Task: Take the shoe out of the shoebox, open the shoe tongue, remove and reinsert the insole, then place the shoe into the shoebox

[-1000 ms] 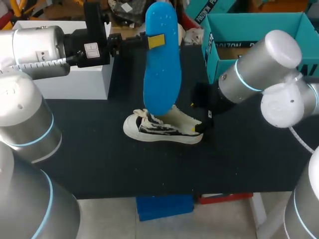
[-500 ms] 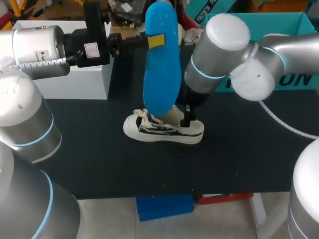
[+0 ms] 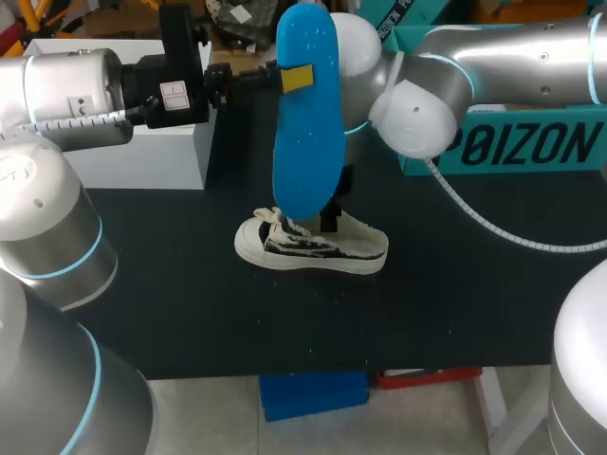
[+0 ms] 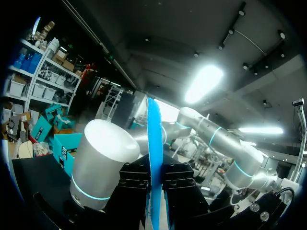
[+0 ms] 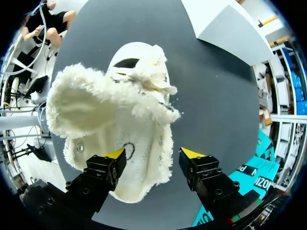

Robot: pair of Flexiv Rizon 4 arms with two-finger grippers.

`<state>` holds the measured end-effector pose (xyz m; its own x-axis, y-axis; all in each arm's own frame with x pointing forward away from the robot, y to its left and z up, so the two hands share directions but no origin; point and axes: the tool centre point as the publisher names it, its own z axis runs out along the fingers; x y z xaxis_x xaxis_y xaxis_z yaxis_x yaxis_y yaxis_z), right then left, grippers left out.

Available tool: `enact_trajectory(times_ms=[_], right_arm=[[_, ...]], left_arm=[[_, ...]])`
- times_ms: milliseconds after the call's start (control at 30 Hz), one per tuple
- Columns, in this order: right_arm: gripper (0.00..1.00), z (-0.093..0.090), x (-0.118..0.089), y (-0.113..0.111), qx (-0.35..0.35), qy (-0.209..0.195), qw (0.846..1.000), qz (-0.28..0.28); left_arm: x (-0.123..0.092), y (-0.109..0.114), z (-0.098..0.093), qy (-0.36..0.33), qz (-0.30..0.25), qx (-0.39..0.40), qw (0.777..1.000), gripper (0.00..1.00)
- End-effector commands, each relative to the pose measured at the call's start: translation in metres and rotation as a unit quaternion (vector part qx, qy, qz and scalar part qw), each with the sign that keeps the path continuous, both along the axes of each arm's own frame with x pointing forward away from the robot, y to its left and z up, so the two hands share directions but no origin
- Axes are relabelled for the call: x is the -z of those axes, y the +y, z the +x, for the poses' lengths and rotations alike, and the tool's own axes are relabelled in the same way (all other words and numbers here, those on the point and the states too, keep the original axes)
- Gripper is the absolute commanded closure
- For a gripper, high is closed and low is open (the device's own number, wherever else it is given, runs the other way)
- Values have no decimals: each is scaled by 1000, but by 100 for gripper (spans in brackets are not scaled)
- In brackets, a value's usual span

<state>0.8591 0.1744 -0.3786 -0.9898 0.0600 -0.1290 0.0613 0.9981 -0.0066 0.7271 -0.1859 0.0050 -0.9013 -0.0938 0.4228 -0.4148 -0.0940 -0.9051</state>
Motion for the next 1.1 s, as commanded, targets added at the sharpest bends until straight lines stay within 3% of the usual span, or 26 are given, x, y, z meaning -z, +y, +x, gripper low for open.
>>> enact_trajectory(times_ms=[33,367,567,633,667,700,1100], right_arm=[[50,4,6,5,13,14,999,-40],[53,-1,18,7,31,38,998,26],[53,-4,25,11,37,49,997,37],[60,-5,27,12,38,54,997,37],[73,-5,28,13,40,56,997,36],[100,-5,30,13,41,61,997,34],[100,-5,31,14,41,69,996,39]], left_arm=[[0,0,-1,1,2,-1,1000,100],[0,0,-1,1,2,-1,1000,100],[0,0,-1,1,2,-1,1000,100],[0,0,-1,1,2,-1,1000,100],[0,0,-1,1,2,-1,1000,100],[0,0,-1,1,2,-1,1000,100],[0,0,-1,1,2,-1,1000,100]])
